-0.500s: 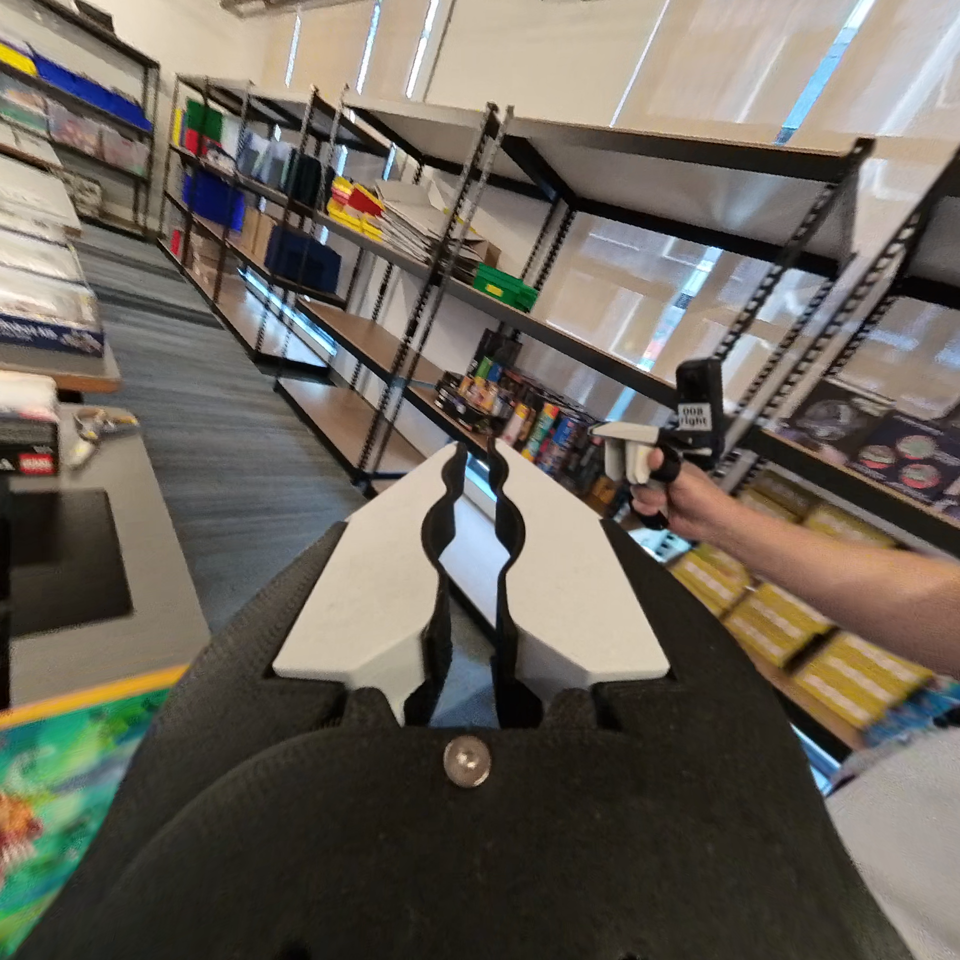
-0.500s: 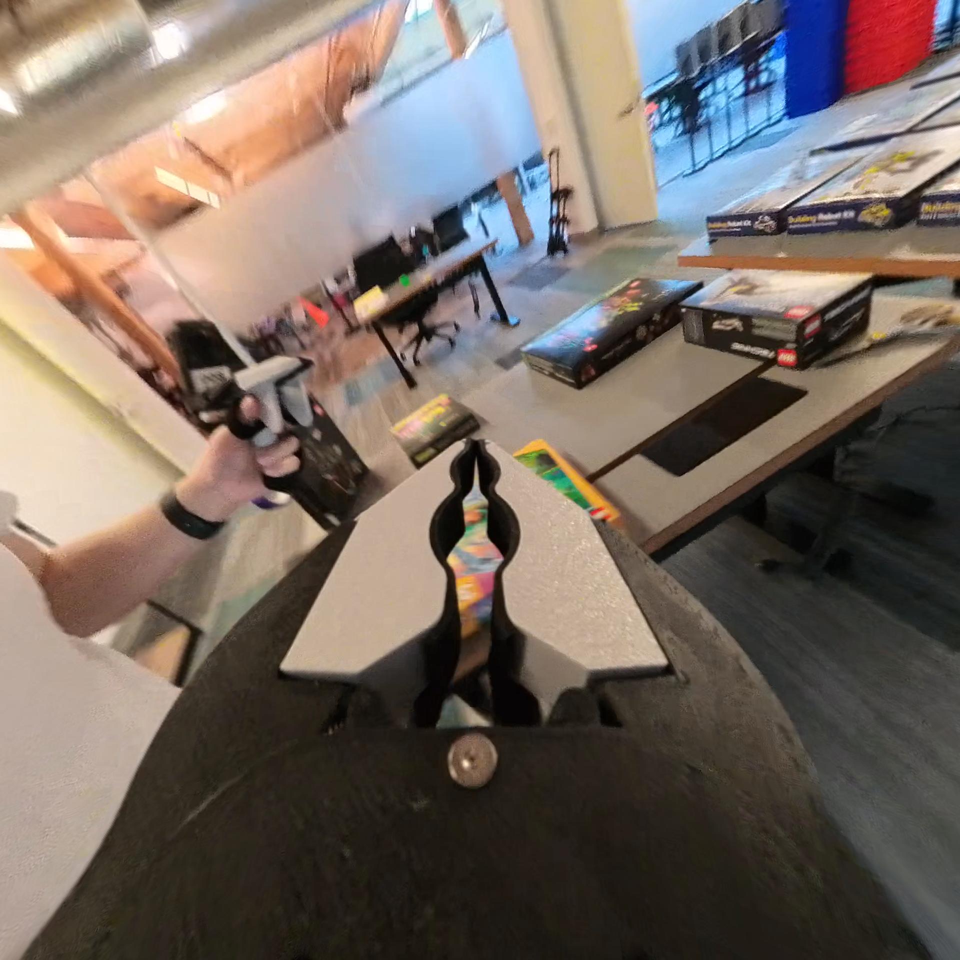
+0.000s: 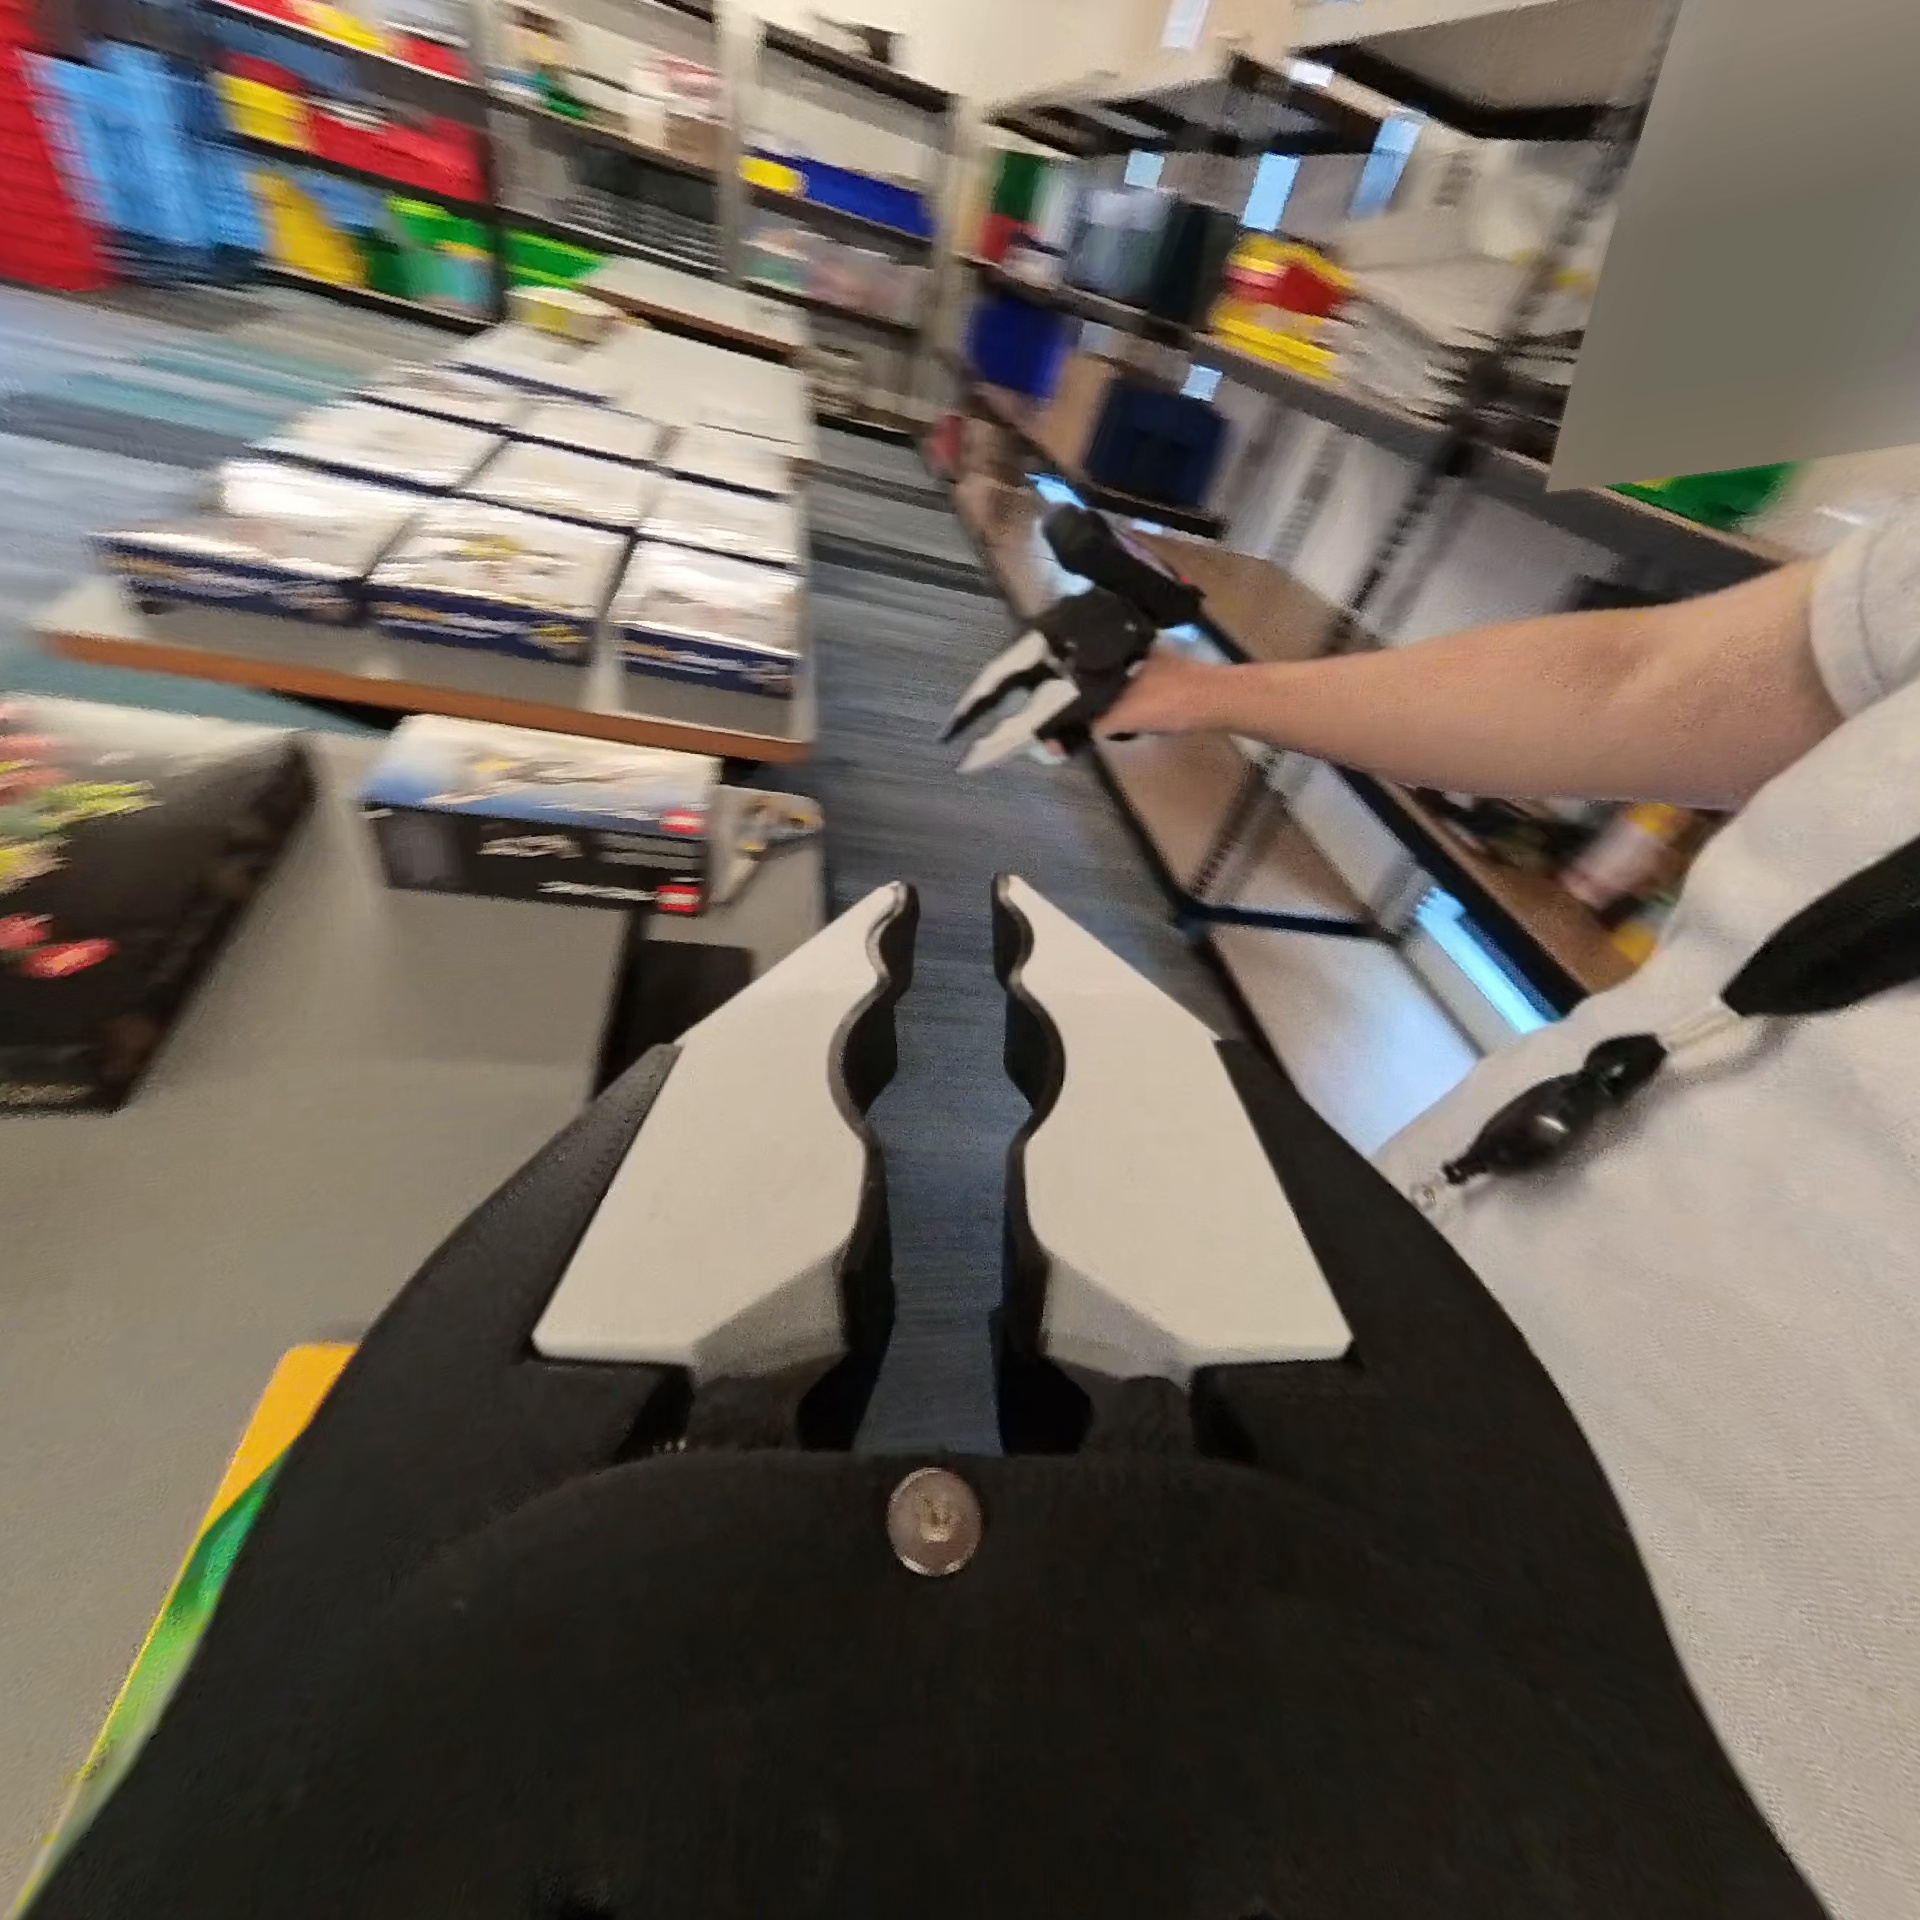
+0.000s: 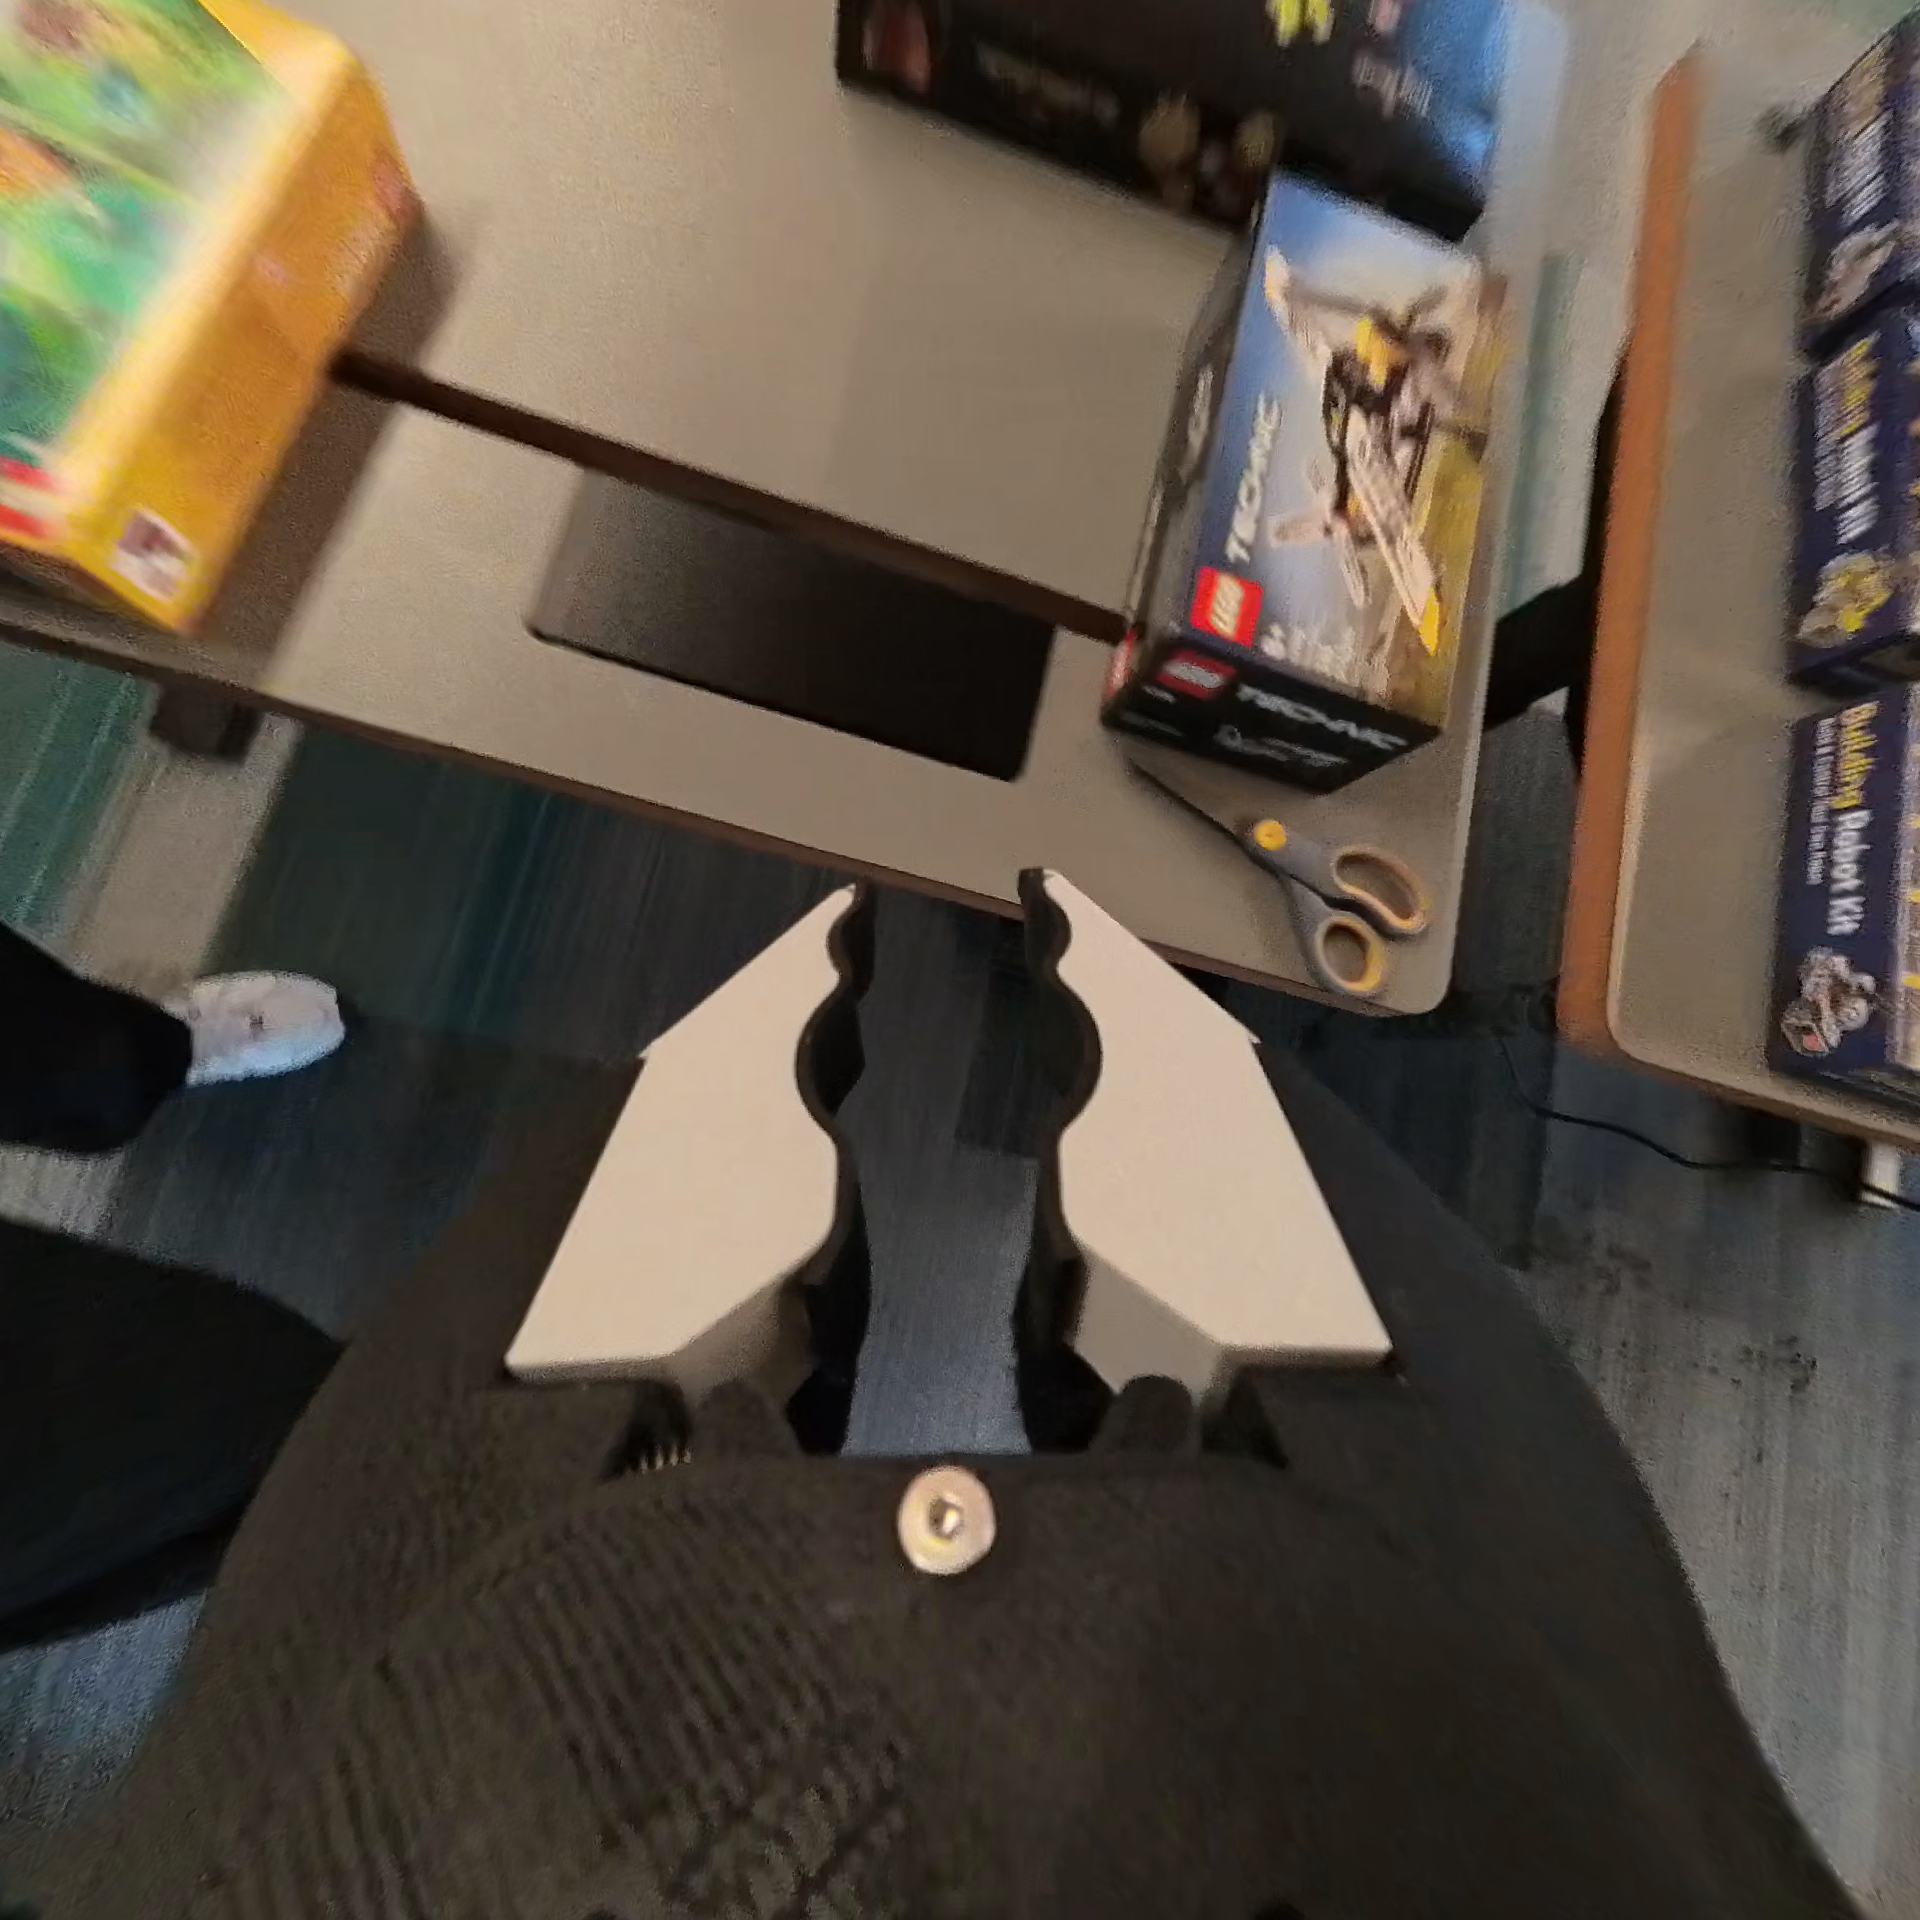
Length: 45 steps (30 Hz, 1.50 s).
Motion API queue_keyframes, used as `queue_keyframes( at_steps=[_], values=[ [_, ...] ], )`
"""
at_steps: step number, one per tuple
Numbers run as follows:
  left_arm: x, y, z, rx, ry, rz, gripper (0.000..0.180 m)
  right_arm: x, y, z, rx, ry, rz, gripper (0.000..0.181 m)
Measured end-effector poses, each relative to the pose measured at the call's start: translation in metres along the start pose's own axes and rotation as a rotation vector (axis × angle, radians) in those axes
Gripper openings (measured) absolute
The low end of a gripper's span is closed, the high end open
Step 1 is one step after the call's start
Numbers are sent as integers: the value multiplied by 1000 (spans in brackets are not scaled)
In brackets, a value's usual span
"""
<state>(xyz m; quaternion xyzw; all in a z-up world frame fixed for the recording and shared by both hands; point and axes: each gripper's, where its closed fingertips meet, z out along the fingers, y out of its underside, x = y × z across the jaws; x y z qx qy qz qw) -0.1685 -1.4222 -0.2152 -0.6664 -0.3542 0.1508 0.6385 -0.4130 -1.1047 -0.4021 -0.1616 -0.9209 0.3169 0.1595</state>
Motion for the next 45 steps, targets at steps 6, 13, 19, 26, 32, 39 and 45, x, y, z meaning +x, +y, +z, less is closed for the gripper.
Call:
queue_keyframes(
  at_steps=[6,13,19,26,32,39,45],
  values=[
    [-20,14,24,235,-509,-231,10,161,75,126,-199,-195,-206,33],
    [16,23,100,392,-833,-399,8,230,147,232,-275,-350,-395,51],
    [23,17,193,308,-834,-454,9,215,158,254,-277,-515,-525,31],
    [9,88,304,299,-714,-754,19,179,150,227,-302,-772,-328,22],
    [-27,187,362,448,-660,-1177,41,104,124,173,-219,-1009,-76,22],
    [-32,216,363,731,-506,-1445,69,-21,50,87,-50,-1243,-28,22],
    [9,179,260,840,-513,-1320,17,-142,-17,19,155,-1255,-408,22]
  ],
)
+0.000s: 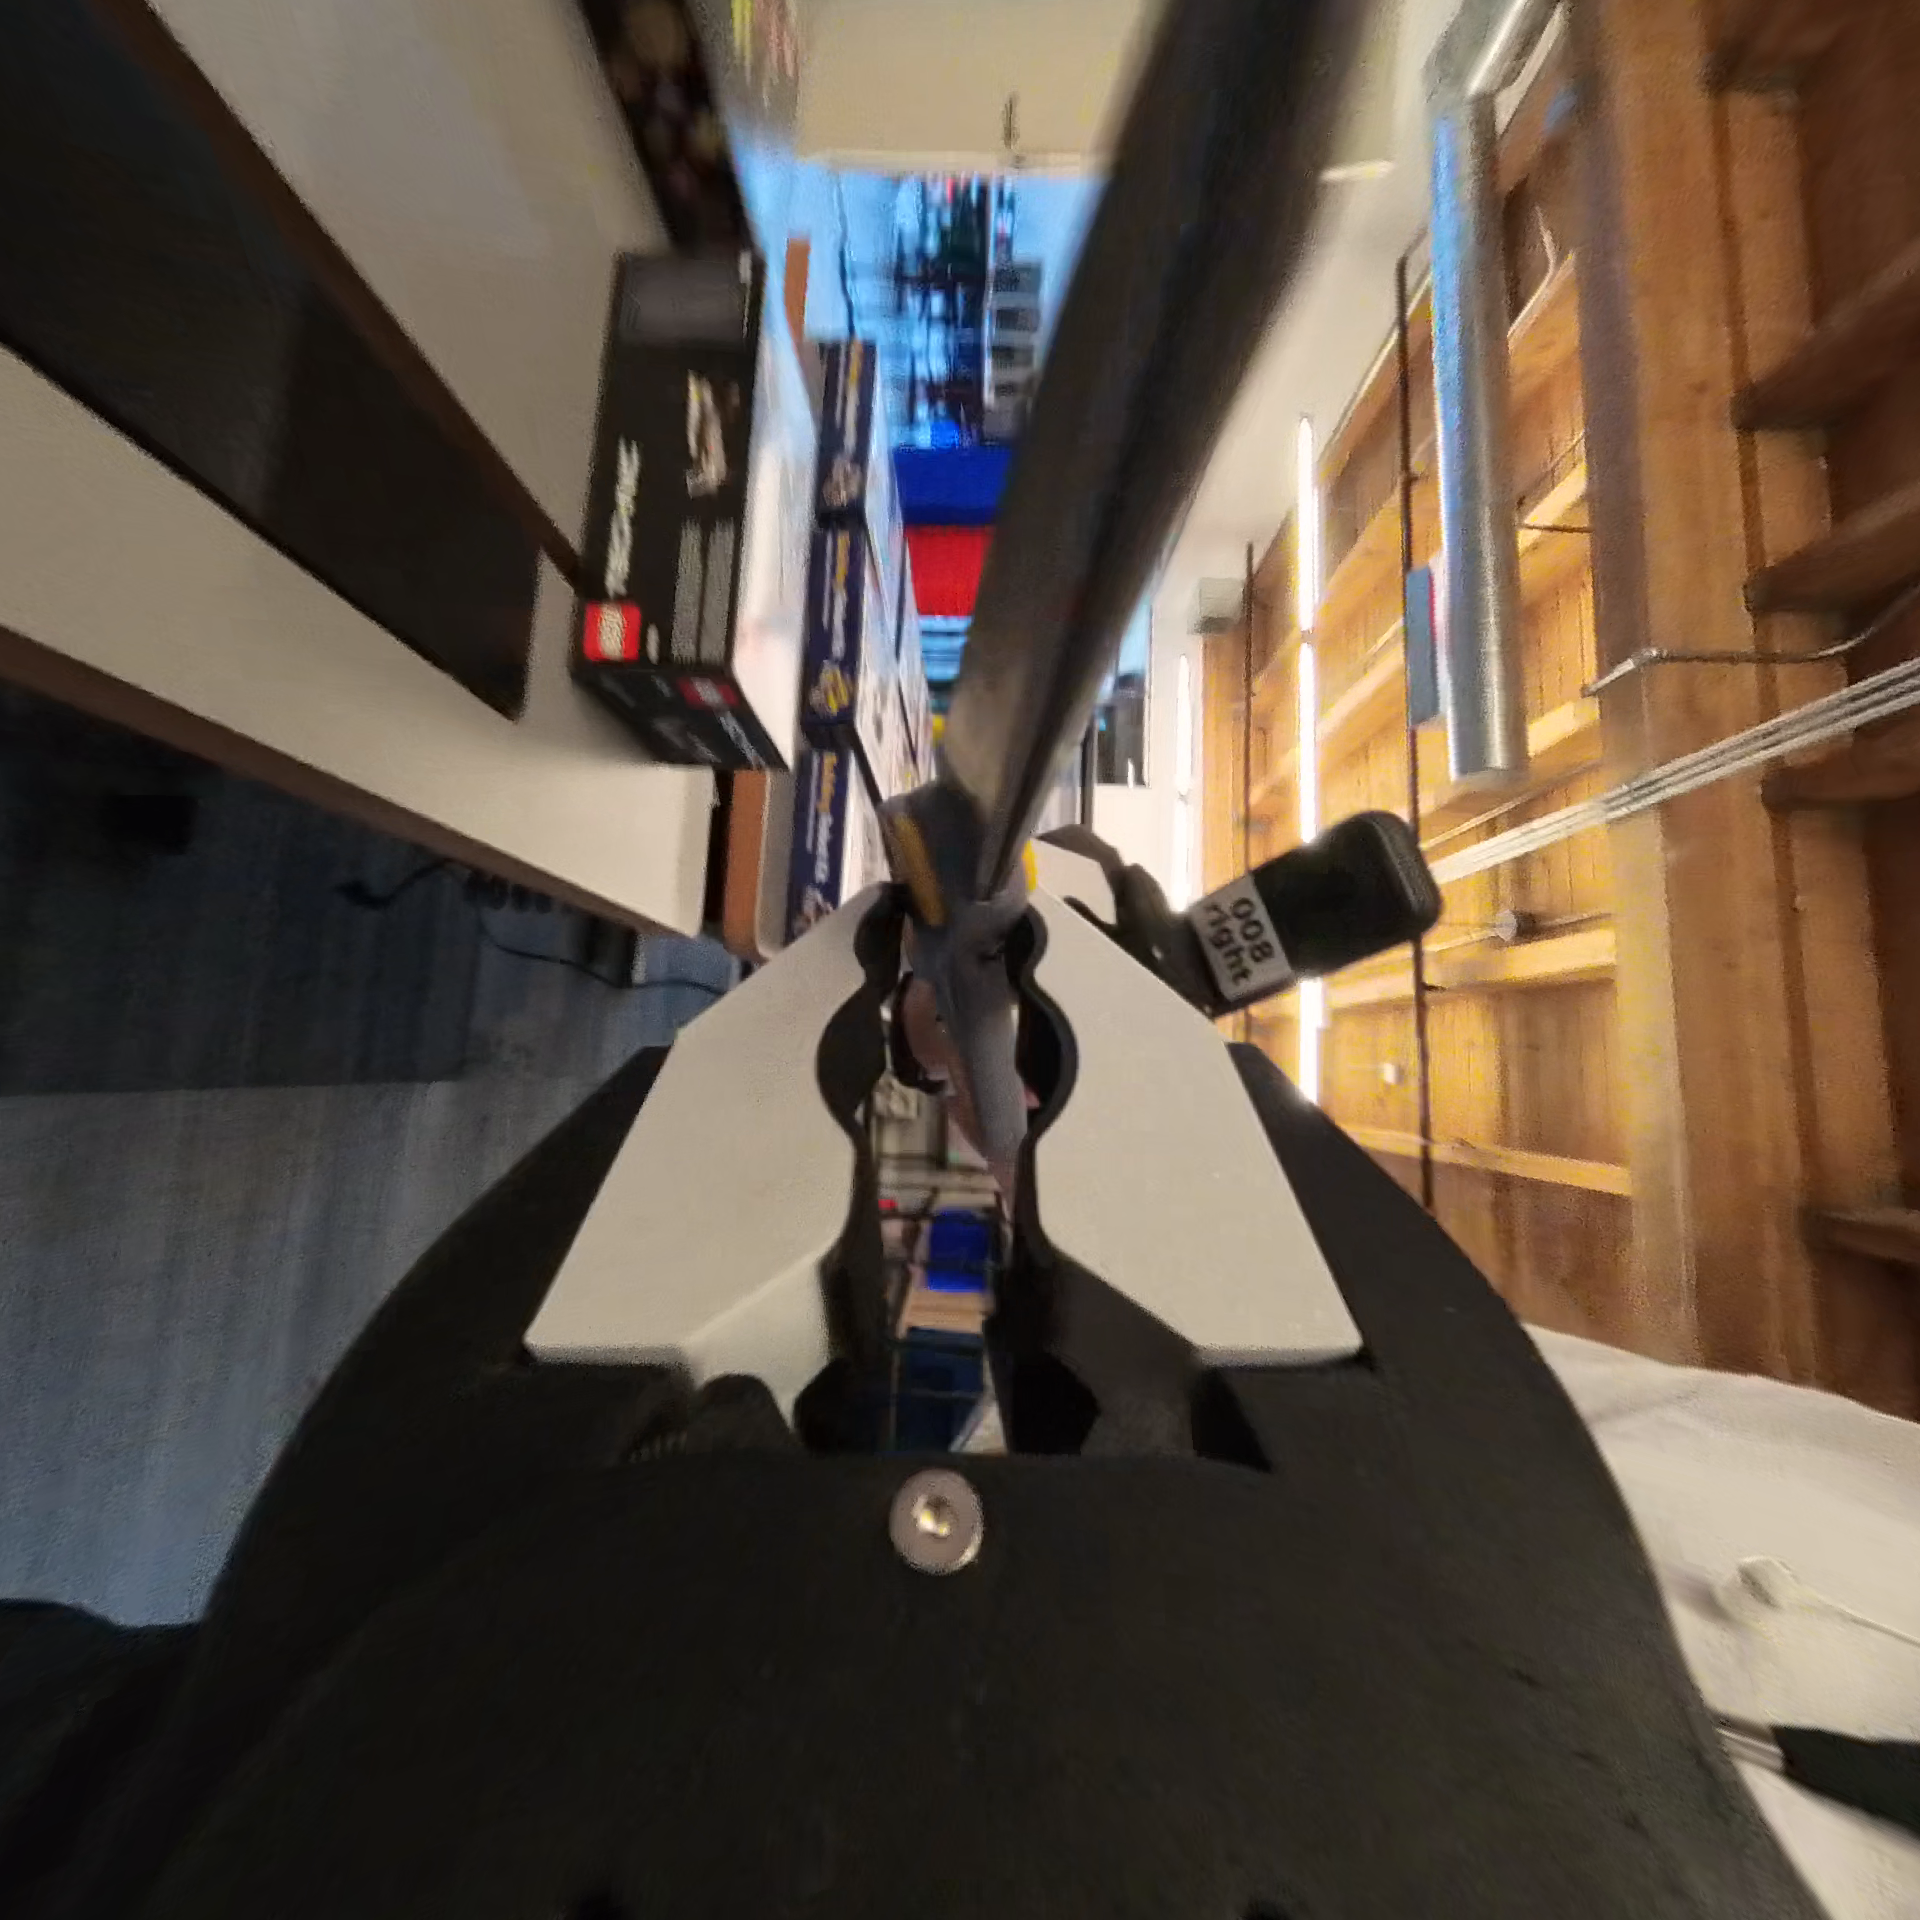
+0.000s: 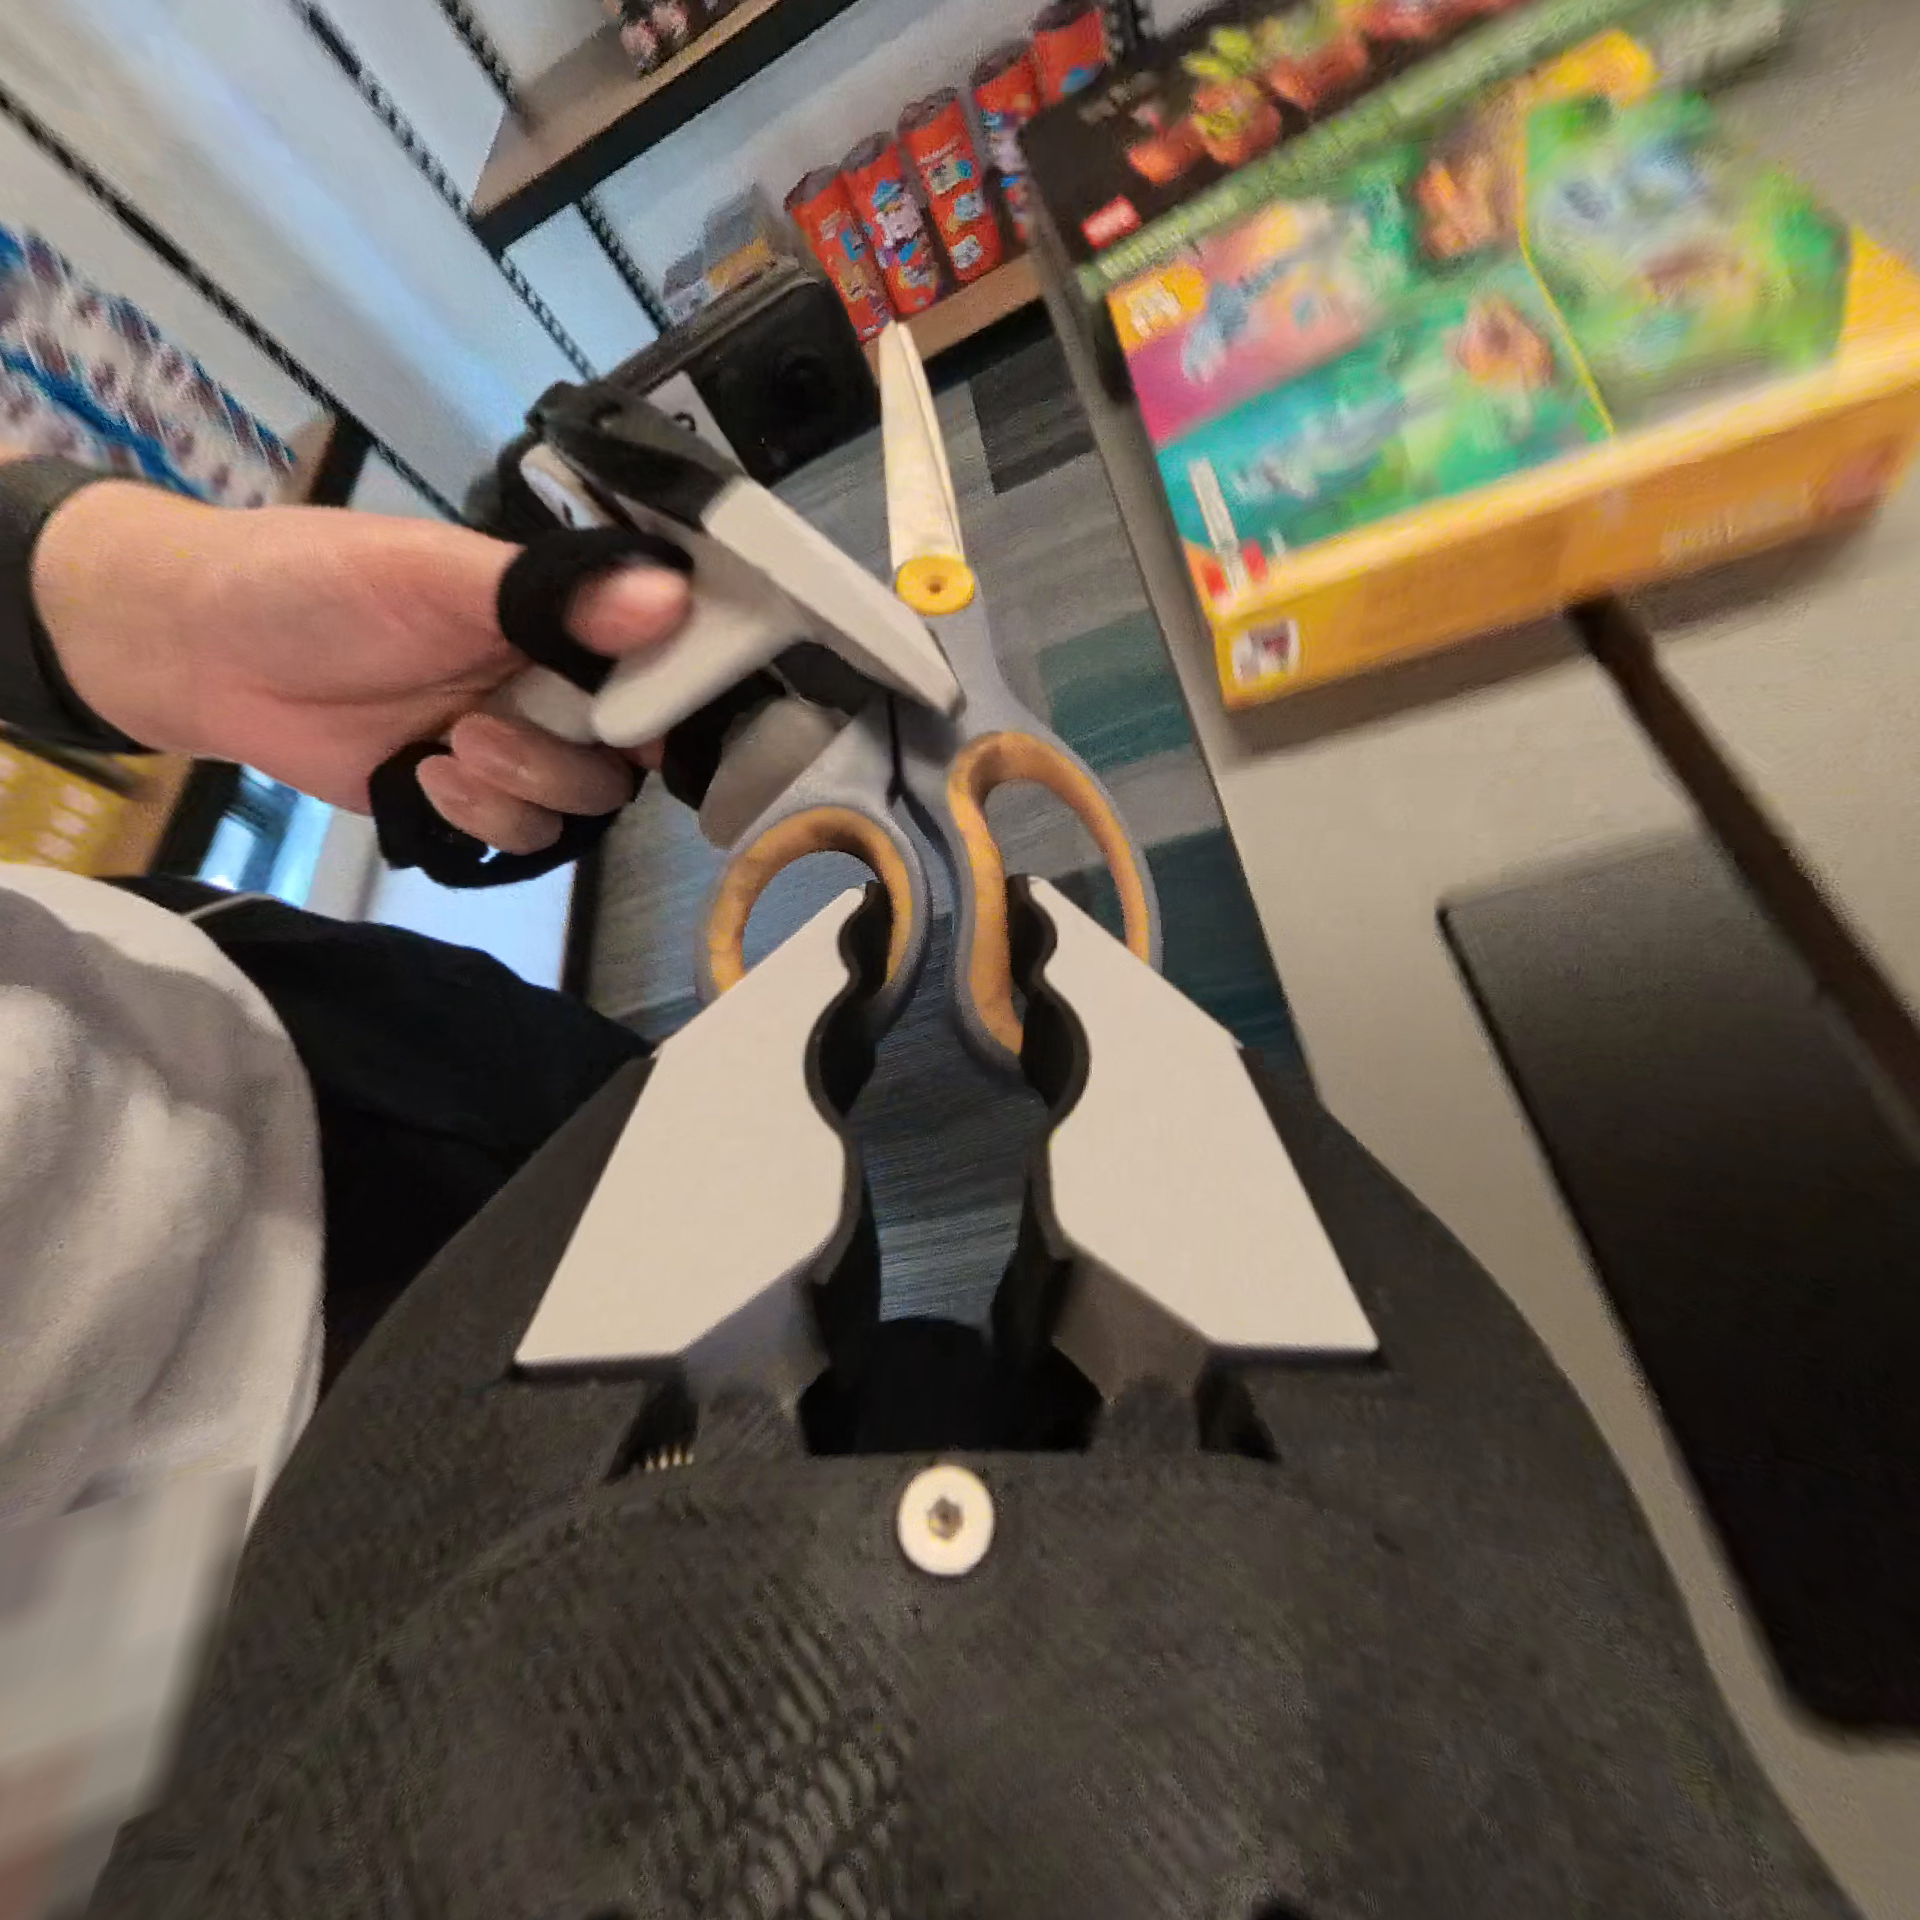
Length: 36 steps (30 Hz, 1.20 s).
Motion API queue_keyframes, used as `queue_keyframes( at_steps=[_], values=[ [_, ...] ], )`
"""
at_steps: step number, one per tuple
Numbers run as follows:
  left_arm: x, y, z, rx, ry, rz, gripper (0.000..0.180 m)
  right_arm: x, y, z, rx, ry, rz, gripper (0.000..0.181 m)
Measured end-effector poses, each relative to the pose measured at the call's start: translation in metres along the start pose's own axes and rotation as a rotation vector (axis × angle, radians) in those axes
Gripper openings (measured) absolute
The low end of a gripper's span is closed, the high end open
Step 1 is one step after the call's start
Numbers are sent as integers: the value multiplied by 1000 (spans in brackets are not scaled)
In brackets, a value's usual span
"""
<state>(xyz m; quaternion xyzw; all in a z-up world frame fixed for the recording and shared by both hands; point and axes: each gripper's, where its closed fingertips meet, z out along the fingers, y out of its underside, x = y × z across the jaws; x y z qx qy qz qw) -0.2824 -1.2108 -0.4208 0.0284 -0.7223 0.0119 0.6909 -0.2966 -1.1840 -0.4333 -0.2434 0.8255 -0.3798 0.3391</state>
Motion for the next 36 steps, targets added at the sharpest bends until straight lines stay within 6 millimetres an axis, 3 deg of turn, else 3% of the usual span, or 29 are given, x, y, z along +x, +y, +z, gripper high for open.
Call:
queue_keyframes(
  at_steps=[4,7,13,16,19,24,29,31,36],
  values=[
    [24,-58,-95,101,8,28,14,-37,-72,78,-17,8,-211,22],
    [33,-102,-174,162,-9,7,13,-70,-116,156,-57,25,-250,26],
    [38,-180,-336,186,-169,89,13,-134,-181,322,-144,166,-269,41],
    [45,-211,-399,189,-267,164,13,-164,-208,389,-193,172,-265,41],
    [47,-244,-429,169,-314,234,14,-167,-225,439,-298,221,-349,39],
    [49,-303,-451,172,-329,267,17,-144,-257,498,-340,237,-379,32],
    [51,-376,-472,160,-333,290,19,-117,-306,553,-265,213,-365,32],
    [53,-409,-479,128,-326,312,21,-100,-329,576,-221,199,-357,23],
    [74,-486,-490,17,-235,335,33,-76,-394,624,-23,-51,-149,18]
  ],
)
